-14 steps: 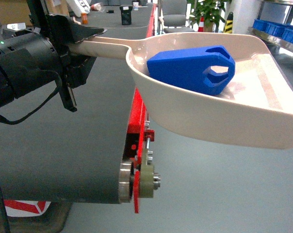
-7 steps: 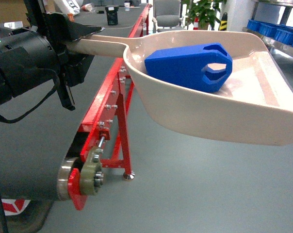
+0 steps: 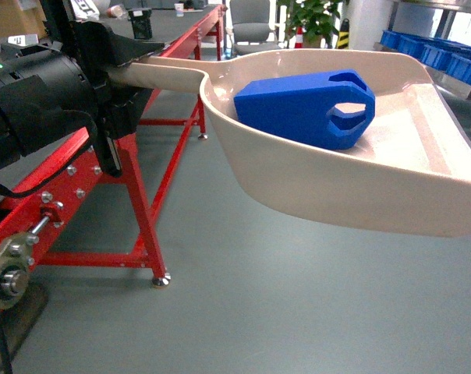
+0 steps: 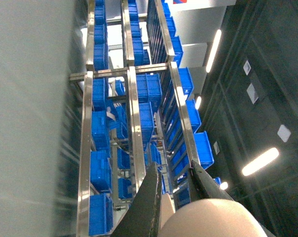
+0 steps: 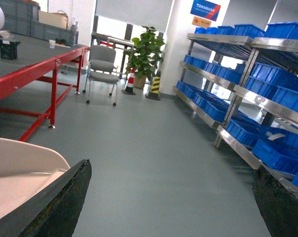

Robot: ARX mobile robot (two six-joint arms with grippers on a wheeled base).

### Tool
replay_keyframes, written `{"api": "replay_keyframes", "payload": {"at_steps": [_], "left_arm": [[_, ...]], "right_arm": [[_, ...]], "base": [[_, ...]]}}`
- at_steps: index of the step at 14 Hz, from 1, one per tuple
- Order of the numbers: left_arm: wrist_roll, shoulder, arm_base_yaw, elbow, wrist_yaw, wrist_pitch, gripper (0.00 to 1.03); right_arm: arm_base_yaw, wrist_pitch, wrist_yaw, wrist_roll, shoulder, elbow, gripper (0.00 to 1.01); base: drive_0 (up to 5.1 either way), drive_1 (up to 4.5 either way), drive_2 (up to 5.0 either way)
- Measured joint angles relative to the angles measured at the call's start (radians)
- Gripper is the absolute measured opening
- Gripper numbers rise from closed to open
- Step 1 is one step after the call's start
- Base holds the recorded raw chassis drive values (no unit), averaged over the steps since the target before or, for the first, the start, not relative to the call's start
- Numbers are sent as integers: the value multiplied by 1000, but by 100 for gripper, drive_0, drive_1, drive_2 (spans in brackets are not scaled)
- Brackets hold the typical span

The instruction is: Place part in tray to right shelf

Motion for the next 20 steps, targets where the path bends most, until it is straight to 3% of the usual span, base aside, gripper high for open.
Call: {"api": "replay_keyframes", "payload": {"at_steps": [13,17,20], "left_arm": [[0,0,-8,0,-3,0,13],[0,-1,0,-3,2,-5,13],[0,-1,1,-3,0,-3,13]], "right_arm": [[-5,-1,10,0,-1,0,98],[0,-1,3,0,-5,0,98],[0,-3,3,0,-3,0,98]], "base": [[508,-233,-233],[0,0,0],[-13,405,-432]]}}
